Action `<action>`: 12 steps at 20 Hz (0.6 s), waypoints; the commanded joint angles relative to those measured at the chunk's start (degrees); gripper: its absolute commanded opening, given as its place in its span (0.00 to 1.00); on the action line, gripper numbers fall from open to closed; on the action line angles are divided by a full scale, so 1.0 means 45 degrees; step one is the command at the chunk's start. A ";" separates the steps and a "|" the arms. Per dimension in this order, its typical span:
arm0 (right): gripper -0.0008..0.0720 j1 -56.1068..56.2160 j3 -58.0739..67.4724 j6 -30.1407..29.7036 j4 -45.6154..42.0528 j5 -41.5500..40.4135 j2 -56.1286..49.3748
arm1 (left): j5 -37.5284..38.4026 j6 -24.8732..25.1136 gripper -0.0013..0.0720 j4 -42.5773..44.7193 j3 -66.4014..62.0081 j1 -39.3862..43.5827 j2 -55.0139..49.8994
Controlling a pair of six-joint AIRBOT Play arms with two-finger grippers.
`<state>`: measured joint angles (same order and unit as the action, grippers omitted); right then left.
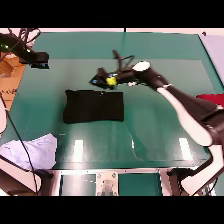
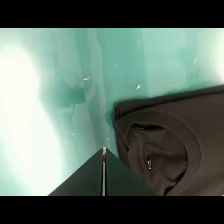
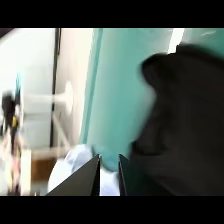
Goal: Fold the shirts.
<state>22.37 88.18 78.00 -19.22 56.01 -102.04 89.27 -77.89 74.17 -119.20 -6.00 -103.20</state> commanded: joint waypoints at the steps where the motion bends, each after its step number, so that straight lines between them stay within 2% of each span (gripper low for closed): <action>1: 0.28 -0.2259 -0.3177 -0.0257 -0.1175 0.0340 0.2050 | -0.0078 -0.0015 0.05 0.0107 -0.0010 -0.0044 0.0024; 2: 0.60 -0.2958 -0.4235 -0.0257 -0.1530 0.0389 0.2535 | -0.0126 -0.0015 0.05 0.0107 -0.0005 -0.0044 0.0024; 3: 0.84 -0.3521 -0.4993 -0.0427 -0.1617 0.0466 0.2725 | -0.0228 -0.0019 0.05 0.0107 -0.0010 -0.0044 0.0024; 7: 0.84 -0.4129 -0.6858 -0.0729 -0.2244 0.0029 0.2681 | -0.0384 -0.0019 0.05 0.0209 -0.0005 -0.0044 0.0024; 12: 0.84 -0.2419 -0.7072 -0.0724 -0.2025 -0.1671 0.1666 | -0.0398 -0.0024 0.05 0.0573 -0.0005 -0.0044 0.0024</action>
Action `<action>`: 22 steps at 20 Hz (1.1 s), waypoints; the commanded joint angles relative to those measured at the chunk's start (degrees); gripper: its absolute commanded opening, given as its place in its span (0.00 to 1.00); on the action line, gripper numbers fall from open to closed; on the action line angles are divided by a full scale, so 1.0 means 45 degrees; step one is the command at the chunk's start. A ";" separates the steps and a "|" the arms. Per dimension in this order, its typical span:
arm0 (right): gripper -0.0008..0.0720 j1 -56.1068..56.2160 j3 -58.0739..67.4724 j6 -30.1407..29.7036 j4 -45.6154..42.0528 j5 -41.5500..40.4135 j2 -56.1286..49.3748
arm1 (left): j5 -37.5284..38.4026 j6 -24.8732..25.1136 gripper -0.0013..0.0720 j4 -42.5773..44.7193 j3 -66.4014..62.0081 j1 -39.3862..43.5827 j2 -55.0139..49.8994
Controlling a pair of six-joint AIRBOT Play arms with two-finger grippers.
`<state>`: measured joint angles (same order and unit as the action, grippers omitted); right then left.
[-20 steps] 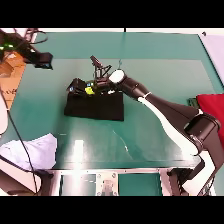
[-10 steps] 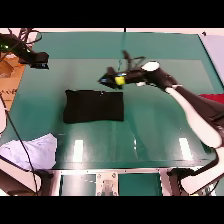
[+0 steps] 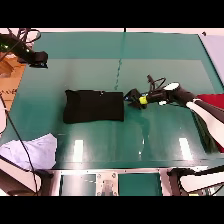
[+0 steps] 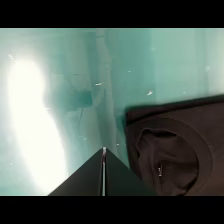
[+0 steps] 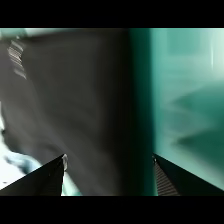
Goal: Fold the shirts.
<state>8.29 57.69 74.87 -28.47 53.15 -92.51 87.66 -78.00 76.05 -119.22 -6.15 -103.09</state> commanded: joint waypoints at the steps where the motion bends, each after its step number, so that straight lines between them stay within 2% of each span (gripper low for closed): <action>1: 0.84 0.1146 -0.0199 -0.0044 0.0500 -0.1166 -0.0753 | -0.0034 0.0000 0.05 0.0151 0.0000 -0.0010 0.0000; 3: 0.84 0.1972 0.0296 -0.0121 0.1452 -0.1302 -0.1239 | -0.0019 0.0000 0.05 0.0155 0.0000 -0.0010 0.0000; 4: 0.75 0.2293 0.0699 -0.0117 0.1768 -0.1457 -0.1326 | -0.0010 -0.0010 0.05 0.0155 0.0000 -0.0010 0.0000; 5: 0.31 0.2448 0.1127 -0.0121 0.1953 -0.1608 -0.1331 | 0.0000 -0.0049 0.05 0.0151 0.0000 -0.0010 0.0000; 6: 0.05 0.2458 0.1724 -0.0117 0.2064 -0.1564 -0.1321 | -0.0005 -0.0146 0.05 0.0155 0.0000 -0.0010 0.0000; 9: 0.03 0.1933 0.3560 -0.0073 0.2093 -0.0763 -0.0986 | 0.0083 -0.0146 0.05 0.0155 0.0000 -0.0010 0.0000; 13: 0.03 -0.0272 0.5027 0.0486 0.1608 0.0083 0.0865 | 0.0117 -0.0141 0.05 0.0151 0.0000 -0.0010 0.0000; 18: 0.03 -0.4658 0.5591 0.1710 0.0573 0.1035 0.3322 | 0.0058 -0.0291 0.05 0.0146 0.0000 -0.0010 0.0000; 22: 0.03 -0.8772 0.5591 0.1943 0.0418 0.1399 0.3638 | 0.0097 -0.0355 0.05 0.0131 0.0000 -0.0005 0.0000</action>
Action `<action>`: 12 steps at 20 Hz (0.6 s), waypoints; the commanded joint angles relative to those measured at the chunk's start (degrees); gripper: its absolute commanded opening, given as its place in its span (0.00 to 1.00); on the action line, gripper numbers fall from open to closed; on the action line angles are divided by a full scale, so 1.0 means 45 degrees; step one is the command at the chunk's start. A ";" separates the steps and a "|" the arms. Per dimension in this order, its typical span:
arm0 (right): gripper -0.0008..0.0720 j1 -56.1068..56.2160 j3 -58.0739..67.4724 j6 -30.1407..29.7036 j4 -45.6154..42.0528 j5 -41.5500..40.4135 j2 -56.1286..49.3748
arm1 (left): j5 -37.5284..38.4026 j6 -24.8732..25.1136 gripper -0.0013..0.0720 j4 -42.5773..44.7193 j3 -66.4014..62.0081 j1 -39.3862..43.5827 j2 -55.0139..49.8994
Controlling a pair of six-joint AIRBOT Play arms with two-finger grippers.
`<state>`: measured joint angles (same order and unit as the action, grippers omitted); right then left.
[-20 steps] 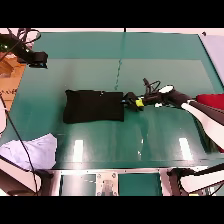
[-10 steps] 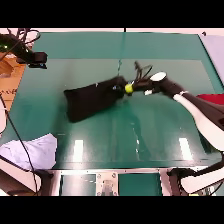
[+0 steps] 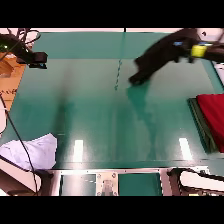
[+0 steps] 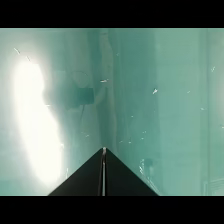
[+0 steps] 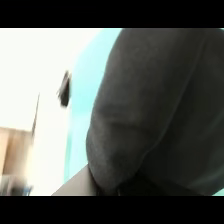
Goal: Fold the shirts.
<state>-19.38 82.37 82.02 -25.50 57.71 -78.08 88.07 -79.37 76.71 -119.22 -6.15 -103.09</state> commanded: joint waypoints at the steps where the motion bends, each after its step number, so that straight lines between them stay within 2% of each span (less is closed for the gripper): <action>1: 0.03 -0.3648 0.0107 0.0355 -0.0427 0.0389 0.0432 | 0.0005 -0.0078 0.05 -0.0078 0.0000 -0.0010 0.0000; 7: 0.03 -0.8281 0.0107 -0.0141 -0.0962 0.1355 0.0423 | -0.0005 -0.0287 0.05 -0.0087 0.0000 -0.0010 0.0000; 12: 0.03 -1.0792 0.0097 0.0214 -0.1579 0.4347 0.0593 | 0.0078 -0.0359 0.05 -0.0087 0.0000 -0.0005 0.0000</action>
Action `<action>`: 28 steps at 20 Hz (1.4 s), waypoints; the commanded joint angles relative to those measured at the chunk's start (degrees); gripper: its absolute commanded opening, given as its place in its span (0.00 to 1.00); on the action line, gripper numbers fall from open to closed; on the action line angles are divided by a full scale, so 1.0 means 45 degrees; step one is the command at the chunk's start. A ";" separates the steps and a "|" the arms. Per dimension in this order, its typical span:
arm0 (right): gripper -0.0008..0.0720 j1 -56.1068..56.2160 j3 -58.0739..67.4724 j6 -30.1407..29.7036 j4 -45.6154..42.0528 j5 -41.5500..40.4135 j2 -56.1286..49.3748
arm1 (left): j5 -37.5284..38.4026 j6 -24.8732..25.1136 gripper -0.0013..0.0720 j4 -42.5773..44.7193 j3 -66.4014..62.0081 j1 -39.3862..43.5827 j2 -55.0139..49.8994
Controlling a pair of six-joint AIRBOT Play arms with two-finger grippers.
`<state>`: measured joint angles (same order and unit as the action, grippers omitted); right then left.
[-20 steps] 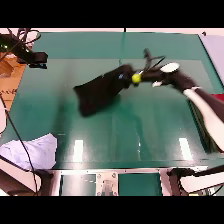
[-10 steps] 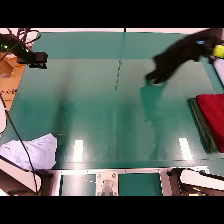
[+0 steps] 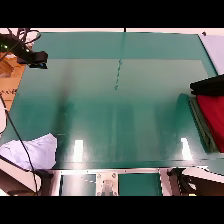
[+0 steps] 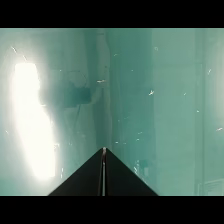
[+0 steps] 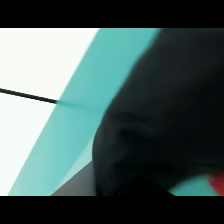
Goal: Fold the shirts.
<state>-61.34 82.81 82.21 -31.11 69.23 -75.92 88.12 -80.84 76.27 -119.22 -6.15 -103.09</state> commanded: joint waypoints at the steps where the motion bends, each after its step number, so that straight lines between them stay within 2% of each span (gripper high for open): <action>1: 0.03 -0.1889 0.0000 0.0476 -0.0646 0.2297 0.0238 | 0.0073 -0.0029 0.05 0.0005 0.0000 -0.0010 0.0000; 3: 0.03 -0.2783 0.0000 0.1205 -0.1763 0.2953 0.0767 | 0.0121 -0.0034 0.05 0.0005 0.0000 -0.0005 0.0000; 9: 0.03 -0.4012 -0.0821 0.1753 -0.5809 0.3789 0.1661 | 0.0549 -0.0029 0.05 -0.0005 0.0000 -0.0005 0.0000; 17: 0.04 -0.4022 -0.4663 0.1831 -0.8592 0.3152 0.1695 | 0.0651 -0.0029 0.05 -0.0053 0.0452 -0.0005 0.0000; 18: 0.26 -0.4022 -0.5003 0.1894 -0.9029 0.3172 0.1661 | 0.0631 -0.0024 0.05 -0.0049 0.0680 -0.0005 0.0000; 19: 0.72 -0.4022 -0.5212 0.2098 -0.9598 0.3356 0.1642 | 0.0568 -0.0024 0.05 -0.0049 0.0845 -0.0010 0.0000; 20: 0.89 -0.4022 -0.5275 0.2293 -1.0336 0.3827 0.1642 | 0.0491 -0.0024 0.05 -0.0044 0.0913 -0.0010 0.0000; 22: 0.88 -0.4027 -0.4775 0.3487 -1.2303 0.5183 0.1647 | 0.0165 -0.0024 0.05 -0.0053 0.0908 -0.0005 0.0000; 23: 0.81 -0.4022 -0.4269 0.3959 -1.2696 0.5736 0.1647 | -0.0010 -0.0024 0.05 -0.0049 0.0908 -0.0010 0.0000; 24: 0.59 -0.4002 -0.3560 0.4255 -1.2517 0.6154 0.1647 | -0.0165 -0.0029 0.05 -0.0049 0.0903 -0.0005 0.0000; 25: 0.32 -0.3861 -0.2817 0.4318 -1.2012 0.6513 0.1647 | -0.0214 -0.0029 0.05 -0.0049 0.0850 -0.0010 0.0000; 26: 0.25 -0.3565 -0.1938 0.4609 -1.1327 0.6751 0.1647 | -0.0141 -0.0029 0.05 -0.0049 0.0704 -0.0010 0.0000; 27: 0.24 -0.3196 -0.1098 0.4940 -1.0652 0.6771 0.1642 | -0.0078 -0.0029 0.05 -0.0053 0.0573 -0.0005 0.0053; 28: 0.16 -0.2705 -0.0262 0.5197 -1.0030 0.6679 0.1617 | -0.0068 -0.0029 0.05 -0.0053 0.0520 -0.0005 0.0204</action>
<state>-76.75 73.41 101.14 -80.73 96.29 -68.51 88.16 -80.99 76.05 -116.11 -6.15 -102.80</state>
